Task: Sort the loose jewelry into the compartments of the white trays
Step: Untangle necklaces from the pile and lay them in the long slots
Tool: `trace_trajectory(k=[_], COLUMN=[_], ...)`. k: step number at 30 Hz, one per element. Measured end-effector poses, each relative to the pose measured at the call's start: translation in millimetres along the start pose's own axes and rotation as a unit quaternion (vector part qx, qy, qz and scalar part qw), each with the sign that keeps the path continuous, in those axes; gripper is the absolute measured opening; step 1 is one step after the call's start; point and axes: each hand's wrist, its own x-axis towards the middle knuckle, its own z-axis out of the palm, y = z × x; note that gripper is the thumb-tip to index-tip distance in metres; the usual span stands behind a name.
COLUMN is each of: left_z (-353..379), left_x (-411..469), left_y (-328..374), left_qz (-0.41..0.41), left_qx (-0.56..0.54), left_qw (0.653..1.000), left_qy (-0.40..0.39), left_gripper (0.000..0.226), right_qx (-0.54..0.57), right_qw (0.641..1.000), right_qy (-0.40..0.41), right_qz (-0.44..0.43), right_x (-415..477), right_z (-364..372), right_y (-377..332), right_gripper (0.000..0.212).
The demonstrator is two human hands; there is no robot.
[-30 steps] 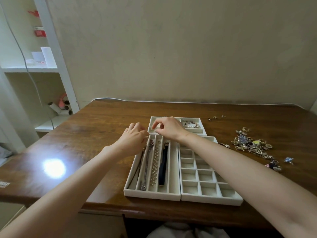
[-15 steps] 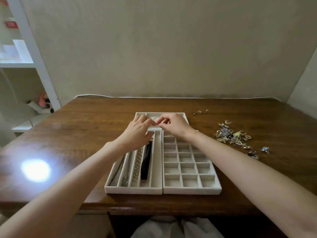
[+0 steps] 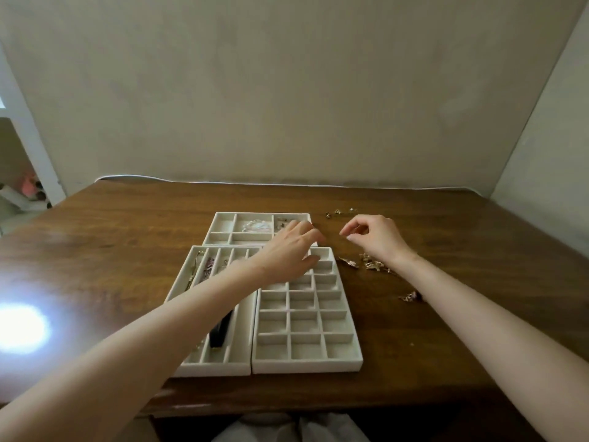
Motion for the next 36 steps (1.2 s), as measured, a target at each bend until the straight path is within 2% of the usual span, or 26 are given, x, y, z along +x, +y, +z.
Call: trace_trajectory(k=[4, 8, 12, 16, 21, 24, 26, 29, 32, 36], left_z=[9.2, 16.6, 22.0, 26.2, 34.2, 34.8, 33.3, 30.9, 29.6, 25.9], left_x=[17.1, 32.3, 43.6, 51.5, 55.6, 60.6, 67.2, 79.5, 92.8, 105.8], left_y=[12.5, 17.6, 18.0, 21.9, 23.3, 24.9, 27.2, 31.8, 31.9, 30.2], left_qz=[0.013, 0.025, 0.032, 0.024, 0.015, -0.006, -0.026, -0.062, -0.122, -0.173], left_qx=[-0.001, 0.006, -0.007, -0.025, -0.063, -0.085, -0.109, -0.174, -0.293, -0.443], left_qw=[1.0, 0.999, 0.999, 0.999, 0.998, 0.996, 0.994, 0.982, 0.947, 0.879], left_qy=[-0.025, -0.027, -0.022, -0.024, -0.028, -0.025, -0.009, 0.038, 0.043, 0.039], left_gripper=[0.034, 0.034, 0.033, 0.032, 0.029, 0.029, 0.029, 0.028, 0.032, 0.04], right_qx=[-0.111, -0.182, -0.24, -0.226, -0.194, -0.111, 0.015, 0.189, 0.284, 0.363], right_qw=[0.992, 0.979, 0.966, 0.968, 0.969, 0.981, 0.989, 0.975, 0.952, 0.928], right_qy=[0.024, -0.049, -0.079, -0.078, -0.123, -0.13, -0.112, -0.059, -0.029, -0.025], right_qz=[0.056, 0.081, 0.062, 0.072, 0.088, 0.092, 0.093, 0.102, 0.108, 0.083], right_x=[10.1, 19.2, 21.1, 23.7, 28.4, 32.8, 34.0, 32.5, 32.6, 35.9], right_z=[-13.4, -20.7, -23.4, -21.4, -23.7, -29.6, -34.6, -40.2, -45.4, -52.5], right_y=[32.4, 51.7, 56.4, 62.1, 65.5, 68.0, 66.3, 58.8, 50.7, 37.9], right_gripper=[0.025, 0.032, 0.023, 0.013, 0.005, 0.007, 0.007, 0.006, 0.006, 0.005])
